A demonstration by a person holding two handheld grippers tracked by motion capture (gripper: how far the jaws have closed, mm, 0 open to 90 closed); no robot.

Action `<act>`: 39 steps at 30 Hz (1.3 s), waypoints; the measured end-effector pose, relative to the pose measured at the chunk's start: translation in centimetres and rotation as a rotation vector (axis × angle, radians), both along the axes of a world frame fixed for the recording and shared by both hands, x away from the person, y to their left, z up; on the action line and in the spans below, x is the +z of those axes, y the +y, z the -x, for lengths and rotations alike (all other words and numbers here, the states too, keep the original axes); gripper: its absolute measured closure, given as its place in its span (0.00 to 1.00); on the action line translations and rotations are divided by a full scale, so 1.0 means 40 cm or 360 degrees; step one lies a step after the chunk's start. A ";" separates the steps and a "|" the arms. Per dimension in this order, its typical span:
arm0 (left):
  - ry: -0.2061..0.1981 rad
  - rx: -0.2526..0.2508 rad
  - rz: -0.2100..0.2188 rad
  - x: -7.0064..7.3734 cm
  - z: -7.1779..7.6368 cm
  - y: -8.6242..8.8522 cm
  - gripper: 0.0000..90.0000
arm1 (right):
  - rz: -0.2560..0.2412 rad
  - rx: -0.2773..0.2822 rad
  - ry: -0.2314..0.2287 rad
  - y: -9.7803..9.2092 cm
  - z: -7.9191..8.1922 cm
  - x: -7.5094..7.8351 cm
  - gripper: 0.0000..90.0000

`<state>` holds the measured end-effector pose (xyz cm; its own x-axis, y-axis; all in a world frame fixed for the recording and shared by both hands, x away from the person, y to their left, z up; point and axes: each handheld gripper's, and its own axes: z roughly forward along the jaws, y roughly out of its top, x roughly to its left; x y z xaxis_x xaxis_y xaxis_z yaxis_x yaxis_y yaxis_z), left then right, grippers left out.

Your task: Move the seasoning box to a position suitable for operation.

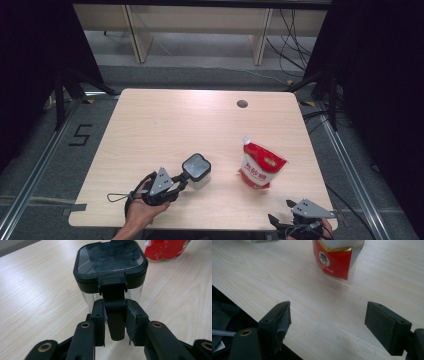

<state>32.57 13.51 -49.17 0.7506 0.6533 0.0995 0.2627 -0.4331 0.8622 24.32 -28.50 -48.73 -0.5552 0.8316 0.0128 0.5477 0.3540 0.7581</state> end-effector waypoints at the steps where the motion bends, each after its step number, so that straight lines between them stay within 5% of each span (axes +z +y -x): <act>1: 0.0000 0.0000 0.0000 0.000 0.000 0.000 0.78 | -0.0003 0.0000 0.0008 0.001 0.000 0.000 0.24; 9: 0.0014 -0.0010 -0.0023 -0.010 -0.027 -0.001 0.78 | 0.0021 0.0013 -0.0013 0.003 0.000 0.000 0.25; 11: 0.0053 0.0004 0.0038 -0.012 -0.035 0.003 0.79 | 0.0020 0.0010 -0.0026 0.003 -0.001 -0.001 0.26; 16: 0.0037 -0.0014 0.0008 -0.012 -0.054 0.021 0.80 | 0.0005 0.0029 0.0001 0.004 -0.001 -0.003 0.26; 19: 0.0059 -0.0007 0.0044 -0.014 -0.055 0.020 0.80 | -0.0008 0.0021 0.0022 0.006 0.001 -0.003 0.26; 21: 0.0083 -0.0031 0.0067 -0.014 -0.056 0.024 0.80 | 0.0039 0.0021 -0.0017 0.004 0.000 0.001 0.26; 28: 0.0137 -0.0115 0.0144 -0.018 -0.051 0.031 0.80 | 0.0026 0.0025 0.0006 0.006 0.001 -0.001 0.26; 39: 0.0149 -0.0338 0.0152 -0.017 -0.009 -0.012 0.80 | 0.0013 0.0040 0.0007 0.007 0.002 -0.001 0.27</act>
